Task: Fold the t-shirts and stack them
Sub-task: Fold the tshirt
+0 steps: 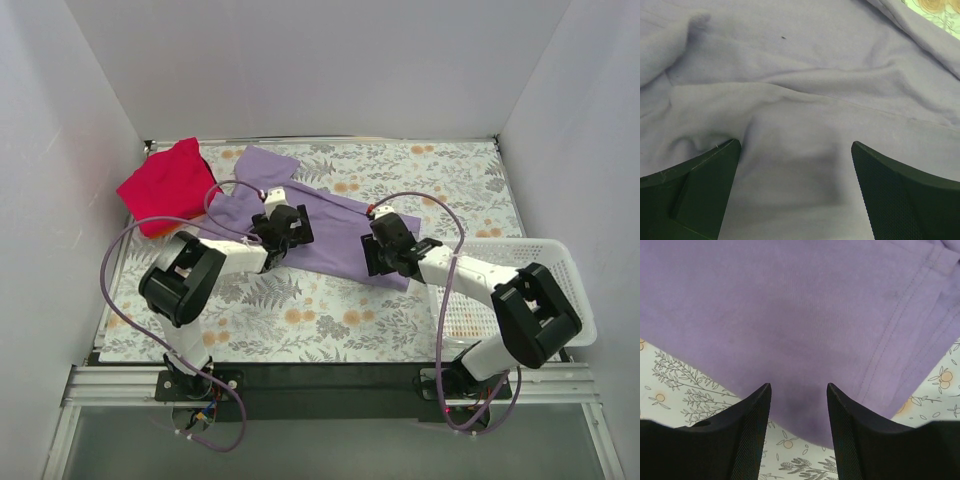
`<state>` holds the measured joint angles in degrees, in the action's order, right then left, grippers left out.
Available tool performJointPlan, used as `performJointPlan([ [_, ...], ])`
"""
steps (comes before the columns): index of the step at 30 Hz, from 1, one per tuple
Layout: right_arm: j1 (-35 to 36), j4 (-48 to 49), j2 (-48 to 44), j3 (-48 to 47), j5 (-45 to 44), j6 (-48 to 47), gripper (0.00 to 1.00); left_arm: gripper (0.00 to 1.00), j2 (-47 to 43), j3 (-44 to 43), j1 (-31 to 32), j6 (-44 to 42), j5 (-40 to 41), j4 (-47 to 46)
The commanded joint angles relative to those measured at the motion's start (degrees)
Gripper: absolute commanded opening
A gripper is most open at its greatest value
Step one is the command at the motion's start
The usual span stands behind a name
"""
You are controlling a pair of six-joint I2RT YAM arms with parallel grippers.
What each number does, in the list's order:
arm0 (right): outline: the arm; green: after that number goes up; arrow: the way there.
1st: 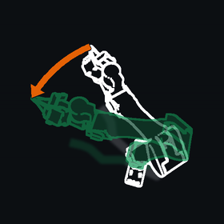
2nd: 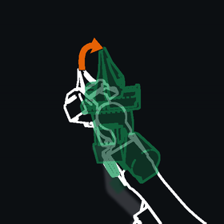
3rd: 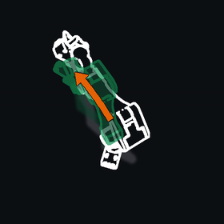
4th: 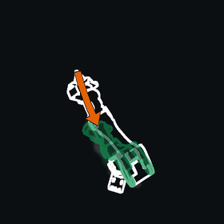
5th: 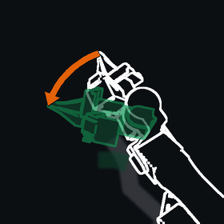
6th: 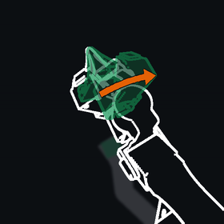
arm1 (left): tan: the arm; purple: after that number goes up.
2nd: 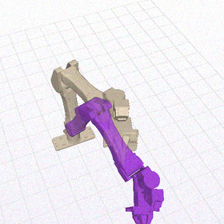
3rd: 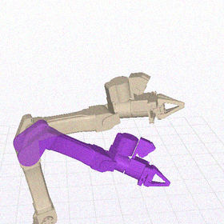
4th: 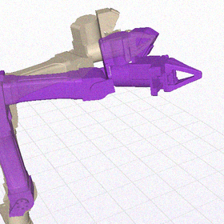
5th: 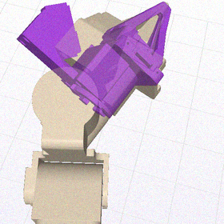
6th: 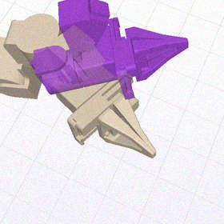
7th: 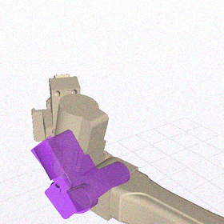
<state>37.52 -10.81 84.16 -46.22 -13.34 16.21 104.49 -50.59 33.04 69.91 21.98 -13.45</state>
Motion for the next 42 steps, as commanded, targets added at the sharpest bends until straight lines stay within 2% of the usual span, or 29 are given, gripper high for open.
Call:
performJointPlan([
  [1, 0.1, 3.34, 3.01, -2.3, -0.8, -0.74, 0.43, 0.86, 1.07, 4.35, 4.13, 3.82, -4.75, 8.18],
  [12, 0.1, 1.32, 3.91, -0.02, -3.88, 1.02, 0.43, 0.86, -1.92, 9.72, 10.64, 8.92, -5.45, 7.65],
  [23, 0.1, -0.71, -0.22, 0.95, -5.29, 1.11, 0.44, 0.86, -2.09, 7.43, 15.92, 11.21, -7.04, 8.44],
  [27, -0.08, -0.71, -0.05, 0.08, -5.38, 0.93, 0.44, 0.87, -5.43, 6.82, 15.92, 11.04, -3.97, 11.51],
  [31, -0.08, -0.79, -0.31, -1.33, -5.11, 0.67, 0.45, 0.92, -12.09, 3.22, 15.83, 8.76, 1.22, 17.05],
  [37, -0.08, -0.53, -0.84, -2.12, -3.97, 0.14, 0.45, 0.93, -21.67, -2.14, 11.97, 3.48, 1.84, 19.69],
  [40, -0.08, 0.0, -0.75, -1.68, -3.44, -0.03, 0.45, 0.93, -24.67, -1.8, 4.52, 1.9, -1.66, 18.47],
  [41, -0.16, 0.17, -0.75, -1.51, -3.1, -0.12, 0.45, 0.94, -24.86, -1.27, -0.99, 1.64, -2.89, 16.55],
  [42, -0.08, 0.35, -0.66, -1.25, -2.92, -0.12, 0.45, 0.93, -24.6, -0.92, -3.74, 1.29, -3.69, 15.83],
])
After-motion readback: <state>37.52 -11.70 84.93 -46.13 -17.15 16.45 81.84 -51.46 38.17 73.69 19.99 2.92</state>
